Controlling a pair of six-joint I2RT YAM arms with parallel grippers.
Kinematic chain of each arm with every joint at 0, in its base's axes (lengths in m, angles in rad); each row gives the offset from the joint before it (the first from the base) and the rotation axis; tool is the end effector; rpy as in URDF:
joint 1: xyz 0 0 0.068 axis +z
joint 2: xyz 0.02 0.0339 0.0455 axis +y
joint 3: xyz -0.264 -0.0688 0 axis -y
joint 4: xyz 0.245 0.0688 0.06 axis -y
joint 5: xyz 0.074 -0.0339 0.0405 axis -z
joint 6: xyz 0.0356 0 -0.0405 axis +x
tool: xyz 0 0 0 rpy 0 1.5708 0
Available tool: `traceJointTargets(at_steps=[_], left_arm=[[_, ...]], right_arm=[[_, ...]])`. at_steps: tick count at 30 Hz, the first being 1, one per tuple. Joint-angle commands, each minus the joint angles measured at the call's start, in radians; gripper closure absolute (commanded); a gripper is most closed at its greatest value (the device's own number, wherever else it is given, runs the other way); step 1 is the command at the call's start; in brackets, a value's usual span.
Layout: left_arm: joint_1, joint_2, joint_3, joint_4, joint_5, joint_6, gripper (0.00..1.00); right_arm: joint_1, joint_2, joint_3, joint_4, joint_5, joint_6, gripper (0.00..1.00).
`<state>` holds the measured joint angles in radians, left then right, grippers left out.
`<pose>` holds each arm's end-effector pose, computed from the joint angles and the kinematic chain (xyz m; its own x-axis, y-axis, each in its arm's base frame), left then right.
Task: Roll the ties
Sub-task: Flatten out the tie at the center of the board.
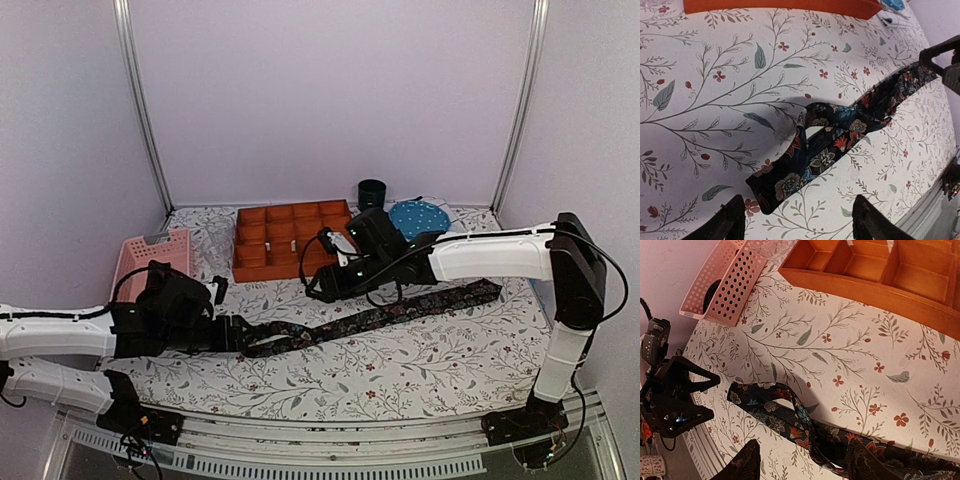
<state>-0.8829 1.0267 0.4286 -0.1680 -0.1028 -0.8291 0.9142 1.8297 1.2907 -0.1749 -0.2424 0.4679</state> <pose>0.1288 -0.1510 0.1751 -0.8294 -0.1459 -0.5393 0.1629 0.8602 -0.4833 0.2439 0.3305 0.2234 -0.7535 -0.2604 -0.6037 -0.6048 0.6345 0.4812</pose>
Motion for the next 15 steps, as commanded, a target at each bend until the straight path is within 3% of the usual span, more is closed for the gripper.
traceJointTargets(at_steps=[1, 10, 15], left_arm=[[-0.063, 0.047, 0.087, -0.128, -0.115, -0.044, 0.29], [-0.067, 0.23, 0.155, -0.144, -0.137, -0.018, 0.35], [-0.067, 0.217, 0.121, -0.109, -0.128, -0.032, 0.57]], right_arm=[[0.045, 0.116, 0.103, -0.06, 0.041, -0.091, 0.43], [0.047, 0.176, 0.152, -0.062, 0.003, -0.07, 0.4], [0.047, 0.264, 0.238, -0.154, -0.086, -0.173, 0.33]])
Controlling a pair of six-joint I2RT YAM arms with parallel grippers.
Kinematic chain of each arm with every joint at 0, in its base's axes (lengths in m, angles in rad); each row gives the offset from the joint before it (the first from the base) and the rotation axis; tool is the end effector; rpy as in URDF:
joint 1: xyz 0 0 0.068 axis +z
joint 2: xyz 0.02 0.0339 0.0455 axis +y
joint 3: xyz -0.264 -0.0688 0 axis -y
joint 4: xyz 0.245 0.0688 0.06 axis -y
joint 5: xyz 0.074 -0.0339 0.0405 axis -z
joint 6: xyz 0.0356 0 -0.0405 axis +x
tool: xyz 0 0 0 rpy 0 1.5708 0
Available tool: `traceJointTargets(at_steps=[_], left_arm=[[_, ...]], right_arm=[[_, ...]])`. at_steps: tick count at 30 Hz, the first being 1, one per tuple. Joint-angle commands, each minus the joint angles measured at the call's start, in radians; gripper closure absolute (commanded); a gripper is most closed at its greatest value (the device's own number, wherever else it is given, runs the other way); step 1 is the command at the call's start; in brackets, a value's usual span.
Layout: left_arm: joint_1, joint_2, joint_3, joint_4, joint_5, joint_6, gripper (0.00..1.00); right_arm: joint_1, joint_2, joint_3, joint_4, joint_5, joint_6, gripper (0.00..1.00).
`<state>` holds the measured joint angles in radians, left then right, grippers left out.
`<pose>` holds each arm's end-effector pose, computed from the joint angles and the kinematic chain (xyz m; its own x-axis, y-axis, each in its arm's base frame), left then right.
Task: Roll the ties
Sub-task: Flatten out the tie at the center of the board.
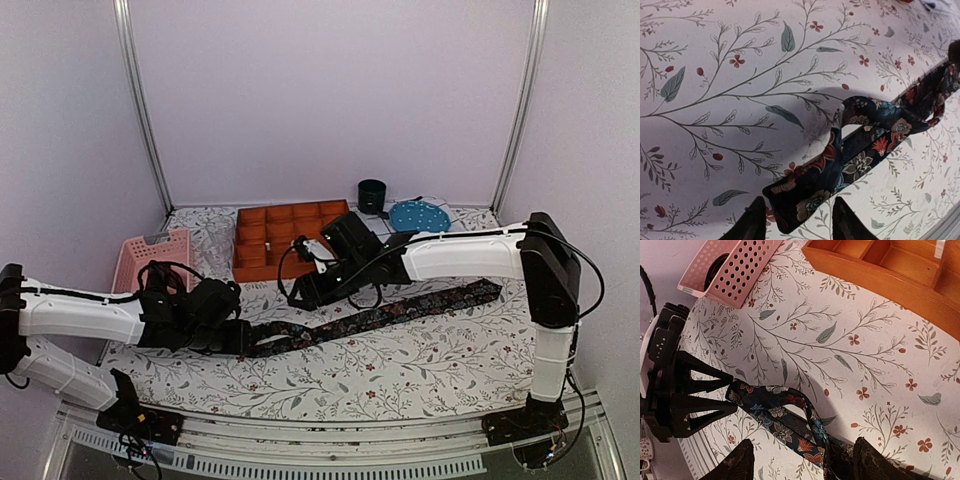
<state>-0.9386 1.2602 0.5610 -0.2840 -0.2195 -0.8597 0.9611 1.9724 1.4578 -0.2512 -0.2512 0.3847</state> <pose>0.1396 -0.1775 0.1626 -0.8635 -0.0725 -0.4991 0.0947 0.9487 -0.3017 0.2471 0.3692 0.2129 -0.7044 -0.3737 -0.6035 -0.6822 0.5912 0.4302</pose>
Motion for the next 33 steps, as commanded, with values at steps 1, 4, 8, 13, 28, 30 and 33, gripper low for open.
traceJointTargets(at_steps=[1, 4, 8, 13, 28, 30, 33], left_arm=[[-0.011, -0.025, -0.016, 0.008, -0.012, -0.005, 0.62], [-0.013, -0.052, -0.037, 0.016, -0.011, -0.011, 0.76], [-0.017, -0.085, -0.062, 0.031, -0.012, -0.018, 0.9], [-0.02, -0.088, -0.069, 0.032, -0.009, -0.015, 0.98], [-0.026, -0.124, -0.097, 0.017, -0.011, -0.027, 1.0], [-0.026, -0.133, -0.099, 0.016, -0.011, -0.031, 1.0], [-0.026, -0.148, -0.101, 0.005, -0.017, -0.036, 1.0]], right_arm=[[0.0, 0.141, 0.087, -0.094, -0.089, -0.116, 0.33], [0.001, 0.204, 0.15, -0.145, -0.126, -0.165, 0.32], [0.002, 0.276, 0.218, -0.166, -0.158, -0.213, 0.32], [0.002, 0.343, 0.285, -0.191, -0.183, -0.251, 0.33], [0.001, 0.513, 0.439, -0.259, -0.188, -0.328, 0.4], [0.002, 0.513, 0.444, -0.261, -0.215, -0.331, 0.5], [0.001, 0.503, 0.44, -0.261, -0.26, -0.332, 0.66]])
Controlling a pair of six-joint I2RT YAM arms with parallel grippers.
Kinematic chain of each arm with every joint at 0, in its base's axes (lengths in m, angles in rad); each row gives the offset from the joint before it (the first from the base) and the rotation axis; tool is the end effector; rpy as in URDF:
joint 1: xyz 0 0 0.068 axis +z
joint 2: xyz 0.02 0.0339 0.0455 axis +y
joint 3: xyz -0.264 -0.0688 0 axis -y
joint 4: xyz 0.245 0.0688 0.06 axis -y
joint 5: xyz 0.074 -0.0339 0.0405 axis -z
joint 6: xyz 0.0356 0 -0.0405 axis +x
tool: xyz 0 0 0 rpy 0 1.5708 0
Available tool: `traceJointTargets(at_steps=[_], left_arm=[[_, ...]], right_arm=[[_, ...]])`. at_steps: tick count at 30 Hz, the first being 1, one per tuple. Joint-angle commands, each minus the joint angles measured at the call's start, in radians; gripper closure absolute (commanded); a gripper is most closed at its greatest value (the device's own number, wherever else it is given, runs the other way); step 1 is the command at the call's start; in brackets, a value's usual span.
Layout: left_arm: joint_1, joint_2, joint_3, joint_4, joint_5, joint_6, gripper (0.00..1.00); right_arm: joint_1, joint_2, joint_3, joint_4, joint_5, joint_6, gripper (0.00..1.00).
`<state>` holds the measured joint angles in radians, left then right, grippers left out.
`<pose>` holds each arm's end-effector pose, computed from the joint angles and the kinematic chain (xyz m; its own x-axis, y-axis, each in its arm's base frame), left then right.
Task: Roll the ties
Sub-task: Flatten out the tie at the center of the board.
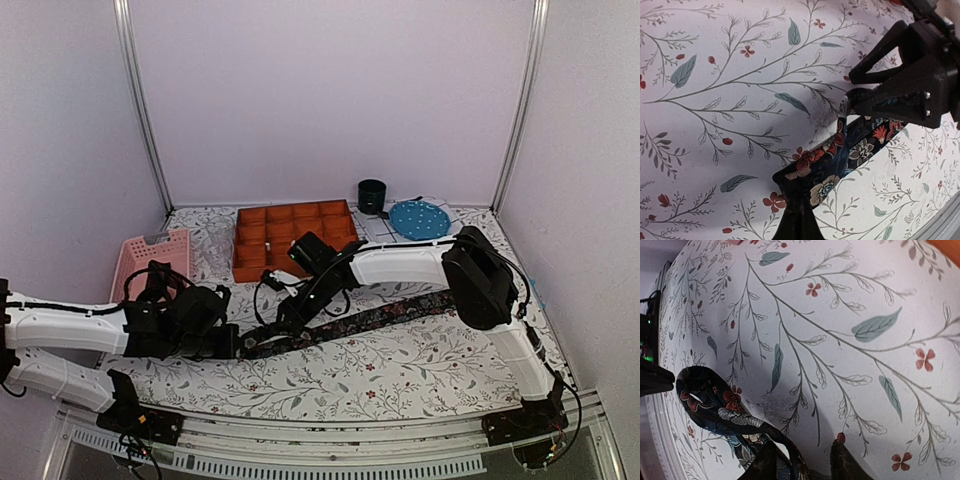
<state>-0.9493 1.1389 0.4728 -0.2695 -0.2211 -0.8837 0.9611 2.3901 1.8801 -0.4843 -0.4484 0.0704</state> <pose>0.1250 -0.1611 0.1615 -0.8519 -0.1059 -0.5128 0.0927 0.9334 -0.3467 0.2816 0.4301 0.1376 -0.5404 -0.6630 -0.5182 -0.8382 0.3698 0.4009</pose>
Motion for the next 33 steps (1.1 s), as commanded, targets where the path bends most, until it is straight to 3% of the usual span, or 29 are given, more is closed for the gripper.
traceJointTargets(at_steps=[1, 7, 15, 17, 21, 23, 28, 33], left_arm=[[-0.016, -0.036, -0.013, -0.01, -0.017, -0.013, 1.0], [-0.016, -0.064, -0.018, -0.024, -0.028, -0.021, 1.0], [-0.017, -0.107, -0.032, -0.03, -0.023, -0.042, 0.98], [-0.019, -0.123, -0.04, -0.021, -0.014, -0.042, 0.88], [-0.026, -0.149, -0.046, -0.02, -0.014, -0.051, 0.51], [-0.031, -0.162, -0.046, -0.032, -0.021, -0.061, 0.42], [-0.041, -0.198, -0.055, -0.053, -0.035, -0.088, 0.31], [-0.045, -0.179, -0.065, -0.021, 0.012, -0.084, 0.29]], right_arm=[[0.001, 0.08, 0.016, -0.03, -0.078, -0.018, 0.71], [0.001, 0.029, -0.001, -0.026, -0.167, -0.026, 0.99], [0.002, -0.032, -0.014, -0.056, -0.264, -0.054, 1.0], [0.002, -0.032, -0.02, -0.059, -0.278, -0.059, 1.0], [0.003, -0.066, -0.023, -0.06, -0.303, -0.06, 1.0], [0.003, -0.057, -0.02, -0.058, -0.306, -0.055, 1.0], [0.007, -0.01, 0.003, -0.059, -0.317, -0.042, 1.0], [0.012, 0.026, 0.053, -0.076, -0.313, -0.038, 1.0]])
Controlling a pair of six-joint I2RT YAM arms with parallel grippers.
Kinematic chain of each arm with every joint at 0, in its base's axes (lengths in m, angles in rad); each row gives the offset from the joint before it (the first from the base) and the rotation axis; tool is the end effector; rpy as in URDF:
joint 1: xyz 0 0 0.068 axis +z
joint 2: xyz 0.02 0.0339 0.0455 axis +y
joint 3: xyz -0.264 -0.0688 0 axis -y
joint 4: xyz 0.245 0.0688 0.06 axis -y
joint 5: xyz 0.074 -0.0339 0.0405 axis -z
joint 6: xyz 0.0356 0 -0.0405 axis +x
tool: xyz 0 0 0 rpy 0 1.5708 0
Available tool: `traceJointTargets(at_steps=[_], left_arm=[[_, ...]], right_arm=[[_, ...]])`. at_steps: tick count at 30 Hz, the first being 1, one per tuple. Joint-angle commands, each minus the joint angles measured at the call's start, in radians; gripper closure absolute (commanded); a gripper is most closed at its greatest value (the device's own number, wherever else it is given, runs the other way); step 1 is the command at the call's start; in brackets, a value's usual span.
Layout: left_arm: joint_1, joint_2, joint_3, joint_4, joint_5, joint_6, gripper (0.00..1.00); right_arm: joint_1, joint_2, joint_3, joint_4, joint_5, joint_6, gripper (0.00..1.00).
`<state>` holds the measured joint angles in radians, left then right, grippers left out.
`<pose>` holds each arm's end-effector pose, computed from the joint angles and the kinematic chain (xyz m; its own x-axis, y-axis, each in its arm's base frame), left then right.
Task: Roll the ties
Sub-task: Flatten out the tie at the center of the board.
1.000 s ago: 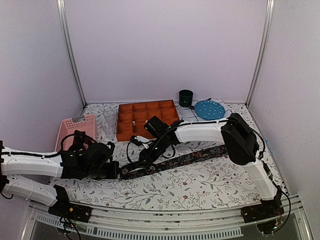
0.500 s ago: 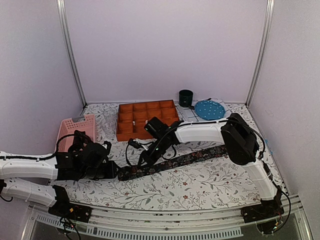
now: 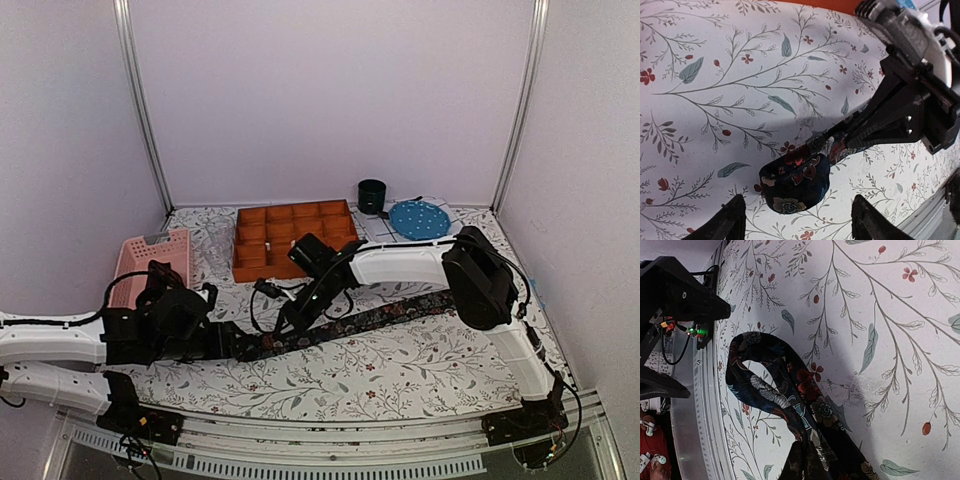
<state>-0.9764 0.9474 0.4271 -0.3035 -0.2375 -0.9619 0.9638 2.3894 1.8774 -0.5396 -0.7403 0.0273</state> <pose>0.1089 -0.1462 0.1784 -0.8221 -0.2074 -0.5302 0.0723 0.8857 -0.4586 0.2686 0.4289 0.1391 -0.5168 -0.7089 -0.4800 -0.7835 0.1656 0.5989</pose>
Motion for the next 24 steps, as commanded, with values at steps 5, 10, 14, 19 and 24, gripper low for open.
traceJointTargets(at_steps=[5, 10, 14, 19, 24], left_arm=[[-0.021, 0.055, -0.034, 0.065, 0.072, -0.013, 0.29], [-0.023, 0.063, -0.044, 0.08, 0.073, -0.022, 0.28], [-0.023, 0.061, -0.044, 0.049, 0.042, -0.038, 0.29], [-0.024, 0.017, -0.047, 0.014, 0.014, -0.061, 0.29], [-0.031, -0.028, -0.055, -0.027, -0.013, -0.09, 0.27]], right_arm=[[0.014, 0.066, 0.097, -0.031, -0.015, 0.015, 1.0], [0.023, 0.089, 0.118, -0.038, -0.015, 0.02, 1.0], [0.028, 0.111, 0.131, -0.048, -0.013, 0.02, 1.0], [0.037, 0.143, 0.164, -0.053, -0.019, 0.036, 0.99], [0.045, 0.19, 0.221, -0.085, -0.015, 0.045, 0.79]])
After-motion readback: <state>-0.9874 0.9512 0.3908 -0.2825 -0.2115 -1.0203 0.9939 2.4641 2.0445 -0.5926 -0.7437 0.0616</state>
